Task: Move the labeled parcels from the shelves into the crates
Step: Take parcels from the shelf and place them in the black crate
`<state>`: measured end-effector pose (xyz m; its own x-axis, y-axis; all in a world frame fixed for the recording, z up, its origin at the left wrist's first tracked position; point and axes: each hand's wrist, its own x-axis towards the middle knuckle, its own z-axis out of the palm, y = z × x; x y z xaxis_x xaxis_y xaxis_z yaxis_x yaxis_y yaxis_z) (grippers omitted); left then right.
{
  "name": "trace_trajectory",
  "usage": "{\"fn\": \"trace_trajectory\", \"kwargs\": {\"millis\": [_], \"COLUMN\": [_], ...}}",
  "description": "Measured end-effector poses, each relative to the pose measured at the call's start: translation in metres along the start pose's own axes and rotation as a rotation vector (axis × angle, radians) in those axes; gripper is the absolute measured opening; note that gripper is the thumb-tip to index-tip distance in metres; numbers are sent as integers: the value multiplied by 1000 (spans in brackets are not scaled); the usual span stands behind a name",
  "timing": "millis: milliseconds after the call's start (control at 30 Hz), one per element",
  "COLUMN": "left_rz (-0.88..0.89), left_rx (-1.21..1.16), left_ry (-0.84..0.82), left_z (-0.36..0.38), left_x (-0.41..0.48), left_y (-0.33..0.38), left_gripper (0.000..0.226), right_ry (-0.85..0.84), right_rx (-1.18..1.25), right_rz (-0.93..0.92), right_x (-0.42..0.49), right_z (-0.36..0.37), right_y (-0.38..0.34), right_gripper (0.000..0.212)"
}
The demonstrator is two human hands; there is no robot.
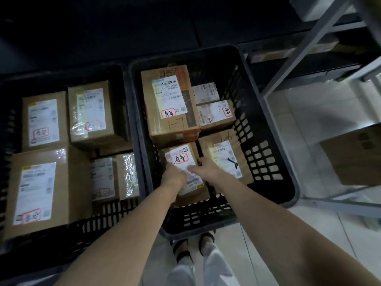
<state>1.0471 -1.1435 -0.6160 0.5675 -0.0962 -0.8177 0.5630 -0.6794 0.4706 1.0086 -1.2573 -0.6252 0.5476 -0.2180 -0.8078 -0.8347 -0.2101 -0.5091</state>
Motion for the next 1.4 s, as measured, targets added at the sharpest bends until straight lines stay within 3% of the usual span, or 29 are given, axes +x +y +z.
{"fn": "trace_trajectory", "kwargs": {"millis": [167, 367, 467, 600, 733, 867, 1100, 1233, 1400], "left_rz": [154, 450, 605, 810, 752, 690, 648, 589, 486], "left_rx": [166, 340, 493, 743, 865, 877, 887, 929, 903], "left_ry": [-53, -143, -139, 32, 156, 213, 269, 251, 215], "left_z": [0, 18, 21, 11, -11, -23, -33, -24, -12], "left_x": [-13, -36, -40, -25, 1, 25, 59, 74, 83], "left_y": [-1, 48, 78, 106, 121, 136, 161, 175, 179], "left_gripper": [37, 19, 41, 45, 54, 62, 70, 80, 87], "right_ry": [27, 111, 296, 531, 695, 686, 612, 529, 388], "right_rx": [222, 447, 439, 323, 333, 451, 749, 719, 718], "right_rz": [62, 53, 68, -35, -106, -66, -18, 19, 53], "right_x": [-28, -52, -46, -32, -10, 20, 84, 115, 128], "right_z": [-29, -70, -84, -95, -102, -111, -118, -124, -117], "right_y": [11, 25, 22, 1, -23, -47, -97, -110, -114], "right_gripper": [50, 30, 56, 68, 65, 68, 68, 54, 58]}}
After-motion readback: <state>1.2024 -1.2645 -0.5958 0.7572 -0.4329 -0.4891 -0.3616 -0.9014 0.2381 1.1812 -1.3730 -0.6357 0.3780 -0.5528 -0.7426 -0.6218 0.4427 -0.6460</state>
